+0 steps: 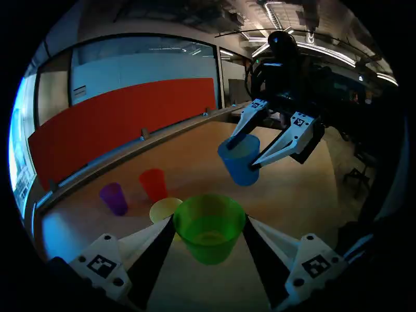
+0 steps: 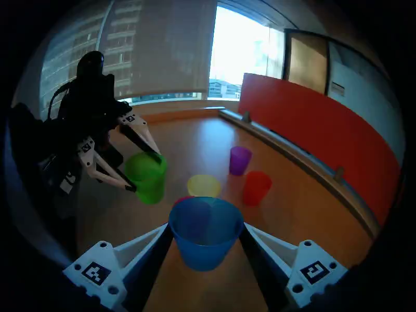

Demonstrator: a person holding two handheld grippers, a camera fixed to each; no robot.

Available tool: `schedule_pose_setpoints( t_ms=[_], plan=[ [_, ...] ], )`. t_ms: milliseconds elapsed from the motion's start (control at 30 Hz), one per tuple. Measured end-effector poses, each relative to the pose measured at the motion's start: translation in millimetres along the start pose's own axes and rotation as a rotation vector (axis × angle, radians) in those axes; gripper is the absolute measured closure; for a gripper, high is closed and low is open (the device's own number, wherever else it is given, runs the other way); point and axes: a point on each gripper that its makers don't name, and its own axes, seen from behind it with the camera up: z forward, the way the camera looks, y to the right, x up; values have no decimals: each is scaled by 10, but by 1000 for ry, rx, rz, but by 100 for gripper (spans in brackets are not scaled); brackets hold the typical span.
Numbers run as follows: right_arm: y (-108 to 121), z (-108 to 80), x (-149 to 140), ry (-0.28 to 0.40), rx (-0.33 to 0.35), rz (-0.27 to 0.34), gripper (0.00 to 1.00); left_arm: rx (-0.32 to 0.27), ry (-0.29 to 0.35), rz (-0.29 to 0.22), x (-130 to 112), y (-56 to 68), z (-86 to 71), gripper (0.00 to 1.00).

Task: Pour water

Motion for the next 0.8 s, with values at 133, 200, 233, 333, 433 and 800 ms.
schedule_pose_setpoints(
  t_ms=[133,200,233,333,433,800],
  plan=[
    [15,47,-90,-19,4,4,9,-6,-20,-9,-98,2,35,12],
    [18,75,-133,-30,8,7,9,-11,-32,-14,-158,10,58,12],
    [18,89,-154,-35,10,8,9,-12,-39,-15,-188,13,70,12],
    [21,130,-217,-51,14,10,9,-12,-57,-14,-276,14,103,12],
    [20,169,-277,-68,20,9,9,-13,-73,-12,-348,10,126,12],
    [-7,290,-501,-126,44,4,9,-18,-125,-21,-555,-7,189,12]
  ],
)
